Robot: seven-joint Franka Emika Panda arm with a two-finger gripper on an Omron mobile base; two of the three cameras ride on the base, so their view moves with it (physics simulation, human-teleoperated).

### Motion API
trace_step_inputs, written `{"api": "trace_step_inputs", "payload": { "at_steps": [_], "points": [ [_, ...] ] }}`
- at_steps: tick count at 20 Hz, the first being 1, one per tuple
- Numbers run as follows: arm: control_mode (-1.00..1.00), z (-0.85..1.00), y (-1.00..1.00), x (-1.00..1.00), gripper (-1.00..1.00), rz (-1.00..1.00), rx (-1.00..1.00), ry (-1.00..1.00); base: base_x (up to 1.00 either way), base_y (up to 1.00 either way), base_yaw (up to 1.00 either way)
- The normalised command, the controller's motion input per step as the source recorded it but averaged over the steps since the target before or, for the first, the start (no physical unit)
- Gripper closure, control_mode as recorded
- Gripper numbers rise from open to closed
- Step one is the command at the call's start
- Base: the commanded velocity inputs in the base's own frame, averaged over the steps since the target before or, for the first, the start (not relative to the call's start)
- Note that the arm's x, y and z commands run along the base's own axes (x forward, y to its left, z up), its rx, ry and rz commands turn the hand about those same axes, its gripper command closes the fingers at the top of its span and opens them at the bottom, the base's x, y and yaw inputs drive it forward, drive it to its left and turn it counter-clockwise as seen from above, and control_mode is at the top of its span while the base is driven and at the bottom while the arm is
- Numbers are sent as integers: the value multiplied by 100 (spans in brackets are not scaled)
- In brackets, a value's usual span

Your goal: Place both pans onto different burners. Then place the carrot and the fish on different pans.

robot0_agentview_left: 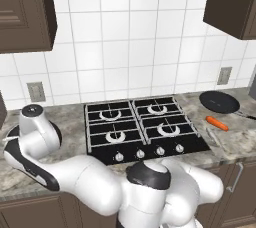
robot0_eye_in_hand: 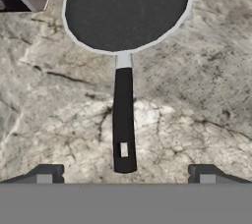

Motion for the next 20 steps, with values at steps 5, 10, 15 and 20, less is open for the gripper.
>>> {"api": "trace_step_inputs", "payload": {
  "at_steps": [5, 10, 15, 20],
  "points": [
    [-100, -19, 0, 13, -100, 0, 0, 1, 0, 0, 0],
    [-100, -18, 1, 15, -100, 0, 0, 2, 0, 0, 0],
    [-100, -19, 11, 18, -100, 0, -1, 4, 0, 0, 0],
    [-100, -20, 16, 16, -100, 0, -2, 3, 0, 0, 0]
  ]
}}
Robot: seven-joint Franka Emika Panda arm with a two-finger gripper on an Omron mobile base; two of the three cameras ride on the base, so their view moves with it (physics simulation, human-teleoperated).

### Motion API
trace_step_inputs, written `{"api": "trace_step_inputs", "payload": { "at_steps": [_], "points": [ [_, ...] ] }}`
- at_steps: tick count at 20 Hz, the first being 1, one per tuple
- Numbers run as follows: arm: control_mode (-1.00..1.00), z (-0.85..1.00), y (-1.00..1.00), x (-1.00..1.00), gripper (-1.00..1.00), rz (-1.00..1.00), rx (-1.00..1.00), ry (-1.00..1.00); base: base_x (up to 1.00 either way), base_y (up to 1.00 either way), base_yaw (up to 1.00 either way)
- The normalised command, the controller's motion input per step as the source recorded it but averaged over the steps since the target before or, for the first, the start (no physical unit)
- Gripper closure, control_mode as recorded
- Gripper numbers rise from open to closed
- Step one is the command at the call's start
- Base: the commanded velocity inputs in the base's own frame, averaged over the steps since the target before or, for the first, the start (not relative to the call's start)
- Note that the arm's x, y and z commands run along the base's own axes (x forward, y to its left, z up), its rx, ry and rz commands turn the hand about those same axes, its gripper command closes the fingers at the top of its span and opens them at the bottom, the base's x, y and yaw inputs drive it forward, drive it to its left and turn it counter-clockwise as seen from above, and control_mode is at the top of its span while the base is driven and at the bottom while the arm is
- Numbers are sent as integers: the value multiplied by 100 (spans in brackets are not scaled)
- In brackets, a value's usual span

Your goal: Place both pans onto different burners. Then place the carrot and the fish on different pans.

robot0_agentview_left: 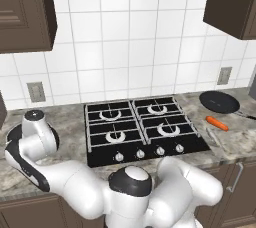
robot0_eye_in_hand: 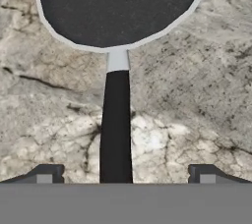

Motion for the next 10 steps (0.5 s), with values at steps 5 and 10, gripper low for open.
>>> {"api": "trace_step_inputs", "payload": {
  "at_steps": [5, 10],
  "points": [
    [-100, -20, 19, 14, -100, 0, -4, 3, 0, 0, 0],
    [-100, -24, 20, 17, 100, 0, -4, 5, 0, 0, 0]
  ]
}}
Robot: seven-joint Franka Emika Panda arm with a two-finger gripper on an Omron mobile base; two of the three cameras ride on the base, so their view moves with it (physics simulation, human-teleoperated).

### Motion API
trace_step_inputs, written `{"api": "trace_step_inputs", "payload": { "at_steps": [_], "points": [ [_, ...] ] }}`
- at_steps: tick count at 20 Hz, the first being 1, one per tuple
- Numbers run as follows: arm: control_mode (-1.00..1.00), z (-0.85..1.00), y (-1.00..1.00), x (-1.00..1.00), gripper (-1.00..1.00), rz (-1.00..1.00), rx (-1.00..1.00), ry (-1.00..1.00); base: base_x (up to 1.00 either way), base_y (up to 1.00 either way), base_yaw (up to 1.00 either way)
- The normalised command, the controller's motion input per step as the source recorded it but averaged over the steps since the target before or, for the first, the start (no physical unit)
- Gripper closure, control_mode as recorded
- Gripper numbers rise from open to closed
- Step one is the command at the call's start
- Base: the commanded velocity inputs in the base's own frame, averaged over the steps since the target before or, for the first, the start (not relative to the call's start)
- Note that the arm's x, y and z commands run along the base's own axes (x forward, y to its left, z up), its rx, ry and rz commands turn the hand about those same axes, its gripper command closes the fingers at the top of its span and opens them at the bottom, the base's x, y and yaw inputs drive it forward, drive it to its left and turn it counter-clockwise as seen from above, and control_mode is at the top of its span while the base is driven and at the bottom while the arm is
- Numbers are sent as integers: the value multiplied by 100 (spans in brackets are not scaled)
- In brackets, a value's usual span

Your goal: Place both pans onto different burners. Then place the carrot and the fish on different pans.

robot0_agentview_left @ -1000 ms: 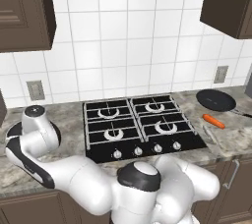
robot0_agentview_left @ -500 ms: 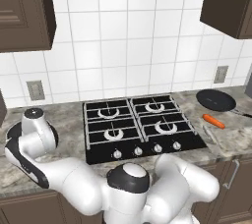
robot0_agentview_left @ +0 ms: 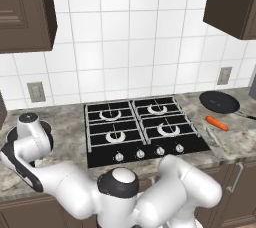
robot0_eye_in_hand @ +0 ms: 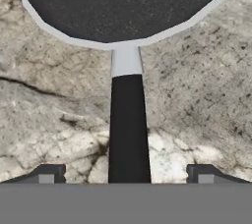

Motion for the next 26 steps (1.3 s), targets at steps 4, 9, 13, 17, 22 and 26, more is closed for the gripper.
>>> {"api": "trace_step_inputs", "payload": {
  "at_steps": [4, 9, 13, 17, 22, 26],
  "points": [
    [-100, -17, 5, 9, 100, 0, -4, 5, 0, 0, 0],
    [-100, -1, 0, 4, 100, 0, -3, 2, 0, 0, 0],
    [-100, 20, 0, 0, 100, 0, -3, 0, 0, 0, 0],
    [-100, 42, -20, -5, 100, 0, -1, 0, 0, 0, 0],
    [-100, 45, -44, -24, 100, 0, 0, 0, 0, 0, 0],
    [-100, 30, -51, -34, 100, 0, 0, 0, 0, 0, 0]
  ]
}}
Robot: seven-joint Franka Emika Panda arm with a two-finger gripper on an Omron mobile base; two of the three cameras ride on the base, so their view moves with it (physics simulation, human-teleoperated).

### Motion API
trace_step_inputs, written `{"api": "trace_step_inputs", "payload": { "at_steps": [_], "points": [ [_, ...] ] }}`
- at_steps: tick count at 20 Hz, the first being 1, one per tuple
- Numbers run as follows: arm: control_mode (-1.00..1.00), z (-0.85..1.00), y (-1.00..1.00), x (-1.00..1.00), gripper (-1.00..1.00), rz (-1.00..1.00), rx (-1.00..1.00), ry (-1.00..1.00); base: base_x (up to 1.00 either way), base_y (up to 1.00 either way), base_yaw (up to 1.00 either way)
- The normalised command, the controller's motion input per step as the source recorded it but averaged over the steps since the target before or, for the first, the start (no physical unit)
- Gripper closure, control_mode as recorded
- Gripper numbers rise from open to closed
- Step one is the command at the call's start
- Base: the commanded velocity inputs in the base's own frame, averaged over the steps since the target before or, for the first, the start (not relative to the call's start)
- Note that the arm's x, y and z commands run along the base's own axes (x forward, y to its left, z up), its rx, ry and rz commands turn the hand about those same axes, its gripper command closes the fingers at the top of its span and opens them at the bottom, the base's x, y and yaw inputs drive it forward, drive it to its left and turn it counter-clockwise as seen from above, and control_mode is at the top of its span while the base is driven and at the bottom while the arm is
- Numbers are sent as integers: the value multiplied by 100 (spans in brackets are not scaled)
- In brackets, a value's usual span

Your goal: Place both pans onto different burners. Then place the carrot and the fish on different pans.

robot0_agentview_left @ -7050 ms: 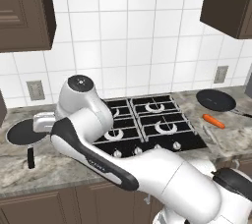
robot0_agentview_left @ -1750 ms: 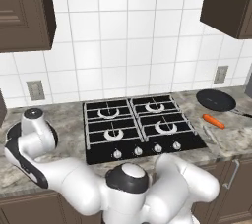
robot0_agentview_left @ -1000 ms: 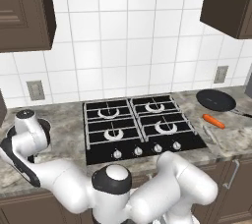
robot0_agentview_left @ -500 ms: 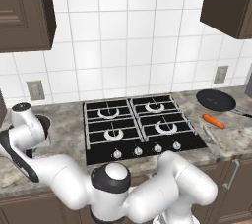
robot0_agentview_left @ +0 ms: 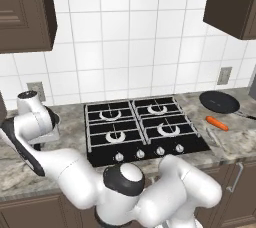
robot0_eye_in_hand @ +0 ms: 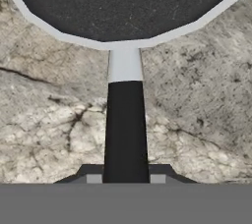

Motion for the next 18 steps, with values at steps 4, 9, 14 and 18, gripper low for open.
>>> {"api": "trace_step_inputs", "payload": {
  "at_steps": [4, 9, 14, 18],
  "points": [
    [-100, 28, -52, -35, 100, -2, 0, 0, 0, 0, 0],
    [-100, 25, -56, -41, 100, -4, 0, -2, 0, 0, 0],
    [-100, 26, -58, -51, 100, -4, 0, -6, 0, 0, 0],
    [-100, 33, -54, -59, 100, -3, -1, -13, 0, 0, 0]
  ]
}}
